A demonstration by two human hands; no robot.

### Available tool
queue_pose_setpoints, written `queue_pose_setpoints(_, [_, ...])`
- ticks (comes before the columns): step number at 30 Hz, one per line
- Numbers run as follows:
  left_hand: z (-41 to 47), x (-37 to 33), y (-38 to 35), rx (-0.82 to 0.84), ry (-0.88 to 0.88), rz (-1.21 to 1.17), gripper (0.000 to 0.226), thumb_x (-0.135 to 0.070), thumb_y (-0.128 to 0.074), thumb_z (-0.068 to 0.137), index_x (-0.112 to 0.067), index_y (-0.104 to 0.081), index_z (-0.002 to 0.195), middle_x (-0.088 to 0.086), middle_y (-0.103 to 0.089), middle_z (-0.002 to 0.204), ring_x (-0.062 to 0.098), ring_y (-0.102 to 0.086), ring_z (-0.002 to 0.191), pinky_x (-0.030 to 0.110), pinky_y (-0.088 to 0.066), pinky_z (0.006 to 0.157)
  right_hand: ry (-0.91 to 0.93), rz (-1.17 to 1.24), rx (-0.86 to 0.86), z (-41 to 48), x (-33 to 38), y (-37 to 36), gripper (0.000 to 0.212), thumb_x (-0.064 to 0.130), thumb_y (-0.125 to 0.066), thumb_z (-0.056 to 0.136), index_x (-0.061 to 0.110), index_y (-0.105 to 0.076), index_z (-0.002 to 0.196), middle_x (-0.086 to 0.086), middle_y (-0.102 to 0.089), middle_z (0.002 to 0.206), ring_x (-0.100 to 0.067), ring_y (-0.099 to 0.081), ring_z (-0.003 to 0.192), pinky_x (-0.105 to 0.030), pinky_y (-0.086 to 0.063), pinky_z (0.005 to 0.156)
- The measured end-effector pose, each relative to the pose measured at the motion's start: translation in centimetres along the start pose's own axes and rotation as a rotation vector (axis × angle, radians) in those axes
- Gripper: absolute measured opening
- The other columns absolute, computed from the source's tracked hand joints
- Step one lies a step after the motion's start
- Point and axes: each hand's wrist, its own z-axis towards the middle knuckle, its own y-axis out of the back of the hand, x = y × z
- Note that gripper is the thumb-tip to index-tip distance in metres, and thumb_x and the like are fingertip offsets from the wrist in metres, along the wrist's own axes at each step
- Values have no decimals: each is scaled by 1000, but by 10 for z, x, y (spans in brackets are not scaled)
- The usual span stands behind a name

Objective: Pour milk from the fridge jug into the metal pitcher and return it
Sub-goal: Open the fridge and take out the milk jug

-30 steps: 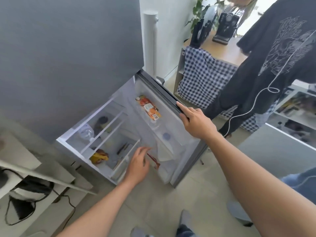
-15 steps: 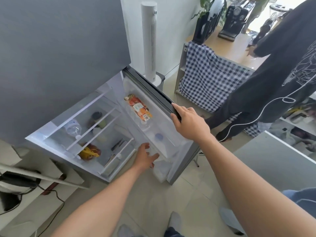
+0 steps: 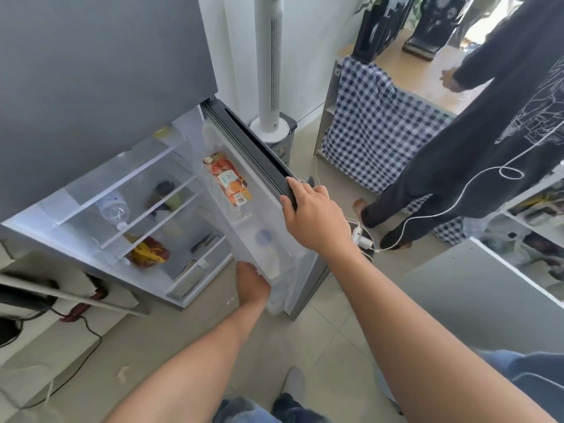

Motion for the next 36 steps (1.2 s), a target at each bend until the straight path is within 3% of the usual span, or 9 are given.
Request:
queue_pose_setpoints(7, [-18,3,-26,109,89,-149,23,0,-65,97,7,-72,118,17,-77,103,27,-71,88,22,-45,66,9,0,-5,-2,1,1,46,46,-37,116,21,-47,153,-2,-69,131,-35,-55,124,-49,-50,84])
queue_pose_setpoints(9, [-13,4,-29,179,87,-105,14,2,-63,97,11,-70,105,6,-69,79,16,-65,72,12,-41,52,7,6,3,-2,2,3,44,45,-36,116,21,-48,151,-2,-69,130,-35,-55,124,-49,-51,84])
queue_pose_setpoints(11, [-8,8,-28,249,78,-63,18,5,-58,97,-4,-69,86,-1,-61,72,14,-59,68,11,-46,56,8,6,6,-3,2,4,43,45,-36,116,21,-49,149,-2,-69,128,-34,-54,124,-49,-51,84])
queue_pose_setpoints(14, [7,16,-23,303,26,-174,25,-1,-64,93,-13,-76,111,10,-80,105,33,-77,104,37,-63,82,10,11,8,-3,2,4,42,45,-36,116,21,-49,148,-1,-69,129,-33,-55,123,-48,-50,83])
queue_pose_setpoints(16, [16,22,-21,326,30,-270,30,-3,-68,98,-10,-75,127,15,-80,120,28,-75,105,37,-62,83,11,18,12,-2,2,4,43,46,-36,116,21,-49,150,-1,-69,132,-33,-54,124,-50,-52,86])
queue_pose_setpoints(23, [0,0,-3,304,107,-686,24,-20,-58,110,-24,-80,119,2,-84,113,17,-81,97,32,-65,79,9,24,23,-2,2,4,42,45,-36,116,21,-50,147,-2,-68,130,-34,-53,123,-54,-55,90])
queue_pose_setpoints(26, [-3,-6,1,231,218,-870,24,-18,-49,114,-24,-72,109,-2,-79,98,13,-71,83,21,-58,65,10,24,24,-1,2,5,41,46,-36,116,21,-50,145,-2,-68,130,-34,-53,124,-56,-55,91])
queue_pose_setpoints(29, [5,9,15,91,353,-1012,24,-28,-50,117,-20,-66,102,-1,-69,93,15,-57,74,27,-47,65,17,26,29,-1,1,6,41,46,-35,116,21,-50,144,-3,-68,132,-34,-53,124,-56,-55,93])
queue_pose_setpoints(36, [19,31,57,84,313,-1027,22,-24,-56,112,-11,-71,102,3,-68,81,19,-54,72,30,-42,67,31,10,28,1,-4,9,43,46,-35,116,20,-49,147,-3,-68,135,-34,-53,125,-50,-50,88])
